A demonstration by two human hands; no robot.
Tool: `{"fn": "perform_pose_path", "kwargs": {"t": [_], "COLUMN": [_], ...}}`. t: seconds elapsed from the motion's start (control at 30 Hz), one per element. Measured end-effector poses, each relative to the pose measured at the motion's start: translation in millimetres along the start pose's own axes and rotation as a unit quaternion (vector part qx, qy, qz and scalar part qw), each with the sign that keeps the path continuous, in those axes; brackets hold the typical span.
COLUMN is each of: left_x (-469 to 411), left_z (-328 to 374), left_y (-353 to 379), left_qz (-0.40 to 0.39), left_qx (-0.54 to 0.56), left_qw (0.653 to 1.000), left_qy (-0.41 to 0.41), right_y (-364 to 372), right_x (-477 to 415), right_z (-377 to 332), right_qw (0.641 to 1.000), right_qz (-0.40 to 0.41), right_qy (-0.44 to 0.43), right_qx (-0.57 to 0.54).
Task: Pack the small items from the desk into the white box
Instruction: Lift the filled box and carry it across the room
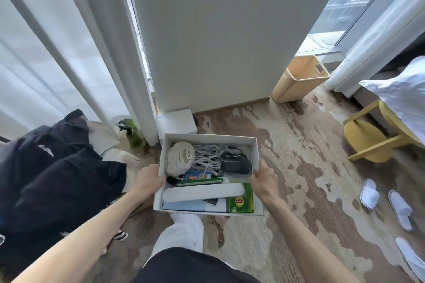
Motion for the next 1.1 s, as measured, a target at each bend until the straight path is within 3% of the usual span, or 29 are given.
{"fn": "perform_pose_path", "kwargs": {"t": [0.27, 0.6, 1.1], "left_x": [-112.3, -197.6, -335.1], "left_z": [36.8, 41.4, 64.8], "left_y": [-49.5, -120.3, -131.7], "left_qz": [-0.016, 0.009, 0.018], "left_qx": [0.013, 0.036, 0.025], "left_qw": [1.000, 0.999, 0.989], "left_qy": [0.001, -0.028, -0.145], "right_y": [8.0, 40.5, 145.1], "right_x": [-119.8, -242.0, -432.1], "right_z": [-49.3, -112.2, -101.4], "right_qw": [0.999, 0.997, 0.985], "right_qz": [-0.013, -0.037, -0.160], "right_qy": [0.016, -0.035, -0.054], "right_qx": [0.025, 0.051, 0.045]}}
Point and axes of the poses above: each hand's wrist, its own x-axis away from the middle knuckle, its own y-axis out of the palm, z = x × y, the point moved 4 cm from there along -x, towards the middle knuckle, and after that the axes turned 11 degrees about -y, right-handed, at the moved point
